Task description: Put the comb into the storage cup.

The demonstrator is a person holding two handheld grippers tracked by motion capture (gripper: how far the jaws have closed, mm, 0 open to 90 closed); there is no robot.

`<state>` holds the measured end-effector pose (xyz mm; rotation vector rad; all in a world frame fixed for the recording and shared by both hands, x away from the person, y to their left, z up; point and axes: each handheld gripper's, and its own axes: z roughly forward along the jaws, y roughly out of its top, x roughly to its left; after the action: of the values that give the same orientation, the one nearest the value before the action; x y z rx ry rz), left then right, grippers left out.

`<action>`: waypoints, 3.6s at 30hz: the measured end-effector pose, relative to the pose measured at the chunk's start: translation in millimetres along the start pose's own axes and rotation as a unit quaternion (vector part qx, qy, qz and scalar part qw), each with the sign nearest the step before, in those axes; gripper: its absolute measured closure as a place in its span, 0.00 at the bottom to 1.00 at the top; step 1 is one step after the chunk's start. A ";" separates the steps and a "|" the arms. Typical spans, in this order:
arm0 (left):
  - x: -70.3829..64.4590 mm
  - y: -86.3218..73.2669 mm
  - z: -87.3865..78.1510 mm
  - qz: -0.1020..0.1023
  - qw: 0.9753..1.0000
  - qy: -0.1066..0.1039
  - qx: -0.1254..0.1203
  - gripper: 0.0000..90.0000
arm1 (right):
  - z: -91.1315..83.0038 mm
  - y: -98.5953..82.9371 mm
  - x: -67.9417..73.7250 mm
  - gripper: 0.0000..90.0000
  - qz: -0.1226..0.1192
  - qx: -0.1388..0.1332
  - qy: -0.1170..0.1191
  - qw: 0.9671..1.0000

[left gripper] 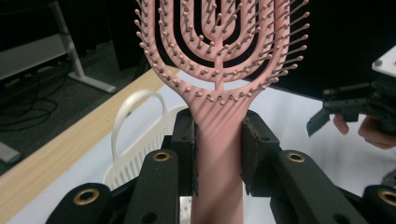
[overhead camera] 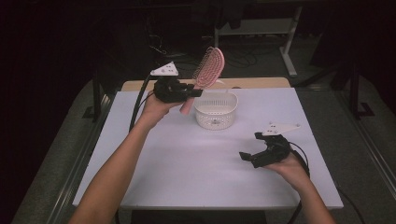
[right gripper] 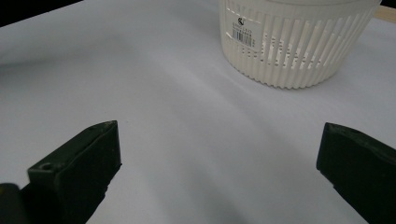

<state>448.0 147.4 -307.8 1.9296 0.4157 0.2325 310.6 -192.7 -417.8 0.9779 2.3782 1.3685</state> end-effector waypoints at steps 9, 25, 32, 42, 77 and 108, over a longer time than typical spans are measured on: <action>7.4 16.6 19.7 0.009 1.000 -0.002 -0.011 0.78 | -1.1 0.1 -0.6 0.00 0.000 -0.004 0.000 1.000; 13.9 17.8 65.4 0.026 1.000 -0.006 0.011 0.78 | -3.4 -0.3 -2.7 0.00 0.006 -0.011 0.001 1.000; 17.5 8.5 82.0 0.024 0.999 -0.004 0.023 0.78 | -4.3 -0.7 -3.0 0.00 0.006 -0.012 0.002 1.000; 23.7 -5.8 95.7 0.023 0.999 -0.001 0.043 0.78 | -4.0 -1.1 -4.1 0.00 0.006 -0.014 0.003 1.000; 22.6 -41.0 114.3 0.022 0.994 -0.018 0.104 0.78 | -3.0 -1.3 -3.9 0.00 0.007 -0.009 0.004 1.000; 20.0 -32.9 96.7 0.025 0.996 -0.024 0.086 0.40 | -2.0 -0.5 -2.8 0.00 0.004 -0.010 0.003 1.000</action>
<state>494.5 84.0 -376.0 2.1115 0.3657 0.1861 311.4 -196.1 -417.5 0.9809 2.3625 1.3977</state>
